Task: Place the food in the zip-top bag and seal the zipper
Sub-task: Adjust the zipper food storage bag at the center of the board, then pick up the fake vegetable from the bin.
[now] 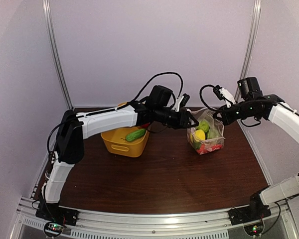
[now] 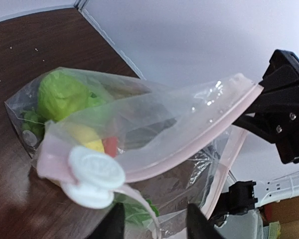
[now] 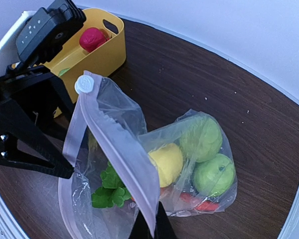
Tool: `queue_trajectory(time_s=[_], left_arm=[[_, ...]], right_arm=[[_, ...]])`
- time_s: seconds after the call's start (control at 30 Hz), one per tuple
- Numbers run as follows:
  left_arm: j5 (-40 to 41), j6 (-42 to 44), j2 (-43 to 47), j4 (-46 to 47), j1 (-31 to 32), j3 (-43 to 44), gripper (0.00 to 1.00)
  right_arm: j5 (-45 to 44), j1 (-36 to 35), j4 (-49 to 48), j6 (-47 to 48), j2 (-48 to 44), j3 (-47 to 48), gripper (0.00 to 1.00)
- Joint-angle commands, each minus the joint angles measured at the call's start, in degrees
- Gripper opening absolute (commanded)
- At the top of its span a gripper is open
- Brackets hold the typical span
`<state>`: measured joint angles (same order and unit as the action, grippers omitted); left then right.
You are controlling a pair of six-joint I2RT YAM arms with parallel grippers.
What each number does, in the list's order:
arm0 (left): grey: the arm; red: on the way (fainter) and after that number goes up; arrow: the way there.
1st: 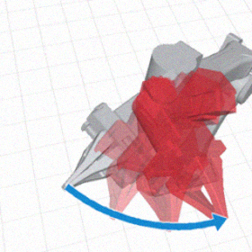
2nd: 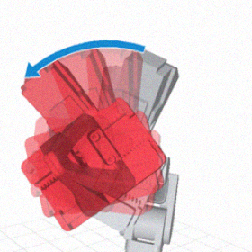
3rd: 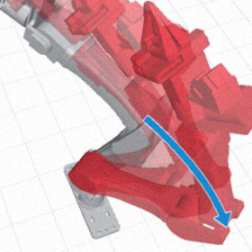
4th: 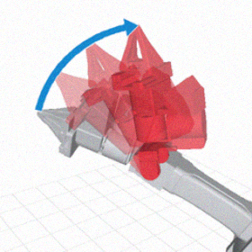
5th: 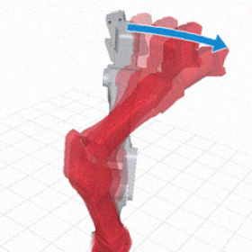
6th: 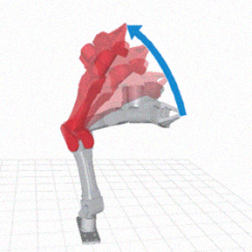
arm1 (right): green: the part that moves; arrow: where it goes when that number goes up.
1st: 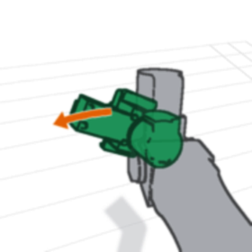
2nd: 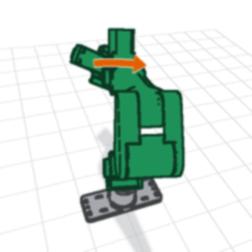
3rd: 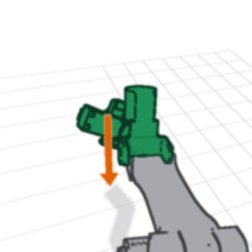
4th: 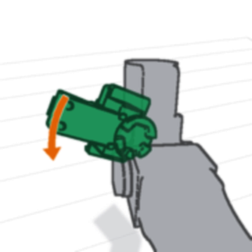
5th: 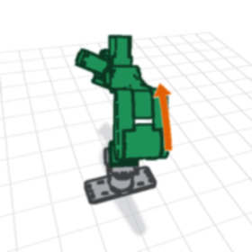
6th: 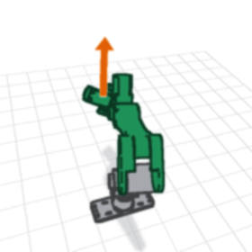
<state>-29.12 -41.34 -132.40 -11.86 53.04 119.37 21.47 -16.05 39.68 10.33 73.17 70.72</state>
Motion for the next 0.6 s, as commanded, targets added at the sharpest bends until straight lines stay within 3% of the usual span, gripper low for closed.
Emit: queue_trajectory(time_s=[0.0, 0.2, 0.4, 0.57], left_arm=[[2.81, 6.98, 9.87, -3.65, -0.55, 0.16, 0.62], [13.33, 13.01, 19.08, -10.26, -4.66, -9.77, 0.85], [26.80, 18.63, 21.00, -19.94, -13.11, -15.09, 0.87], [38.76, 22.79, 19.61, -21.55, -15.34, -16.76, 0.87]], right_arm=[[4.75, -0.30, -1.20, -1.28, -2.66, 1.36, 0.00], [5.94, -0.25, -1.46, -1.63, -1.91, 2.32, 0.00], [6.71, -0.29, -4.11, -1.84, -2.06, 1.22, 0.00], [6.42, 0.28, -6.16, -2.32, -4.18, -3.49, 0.00]])
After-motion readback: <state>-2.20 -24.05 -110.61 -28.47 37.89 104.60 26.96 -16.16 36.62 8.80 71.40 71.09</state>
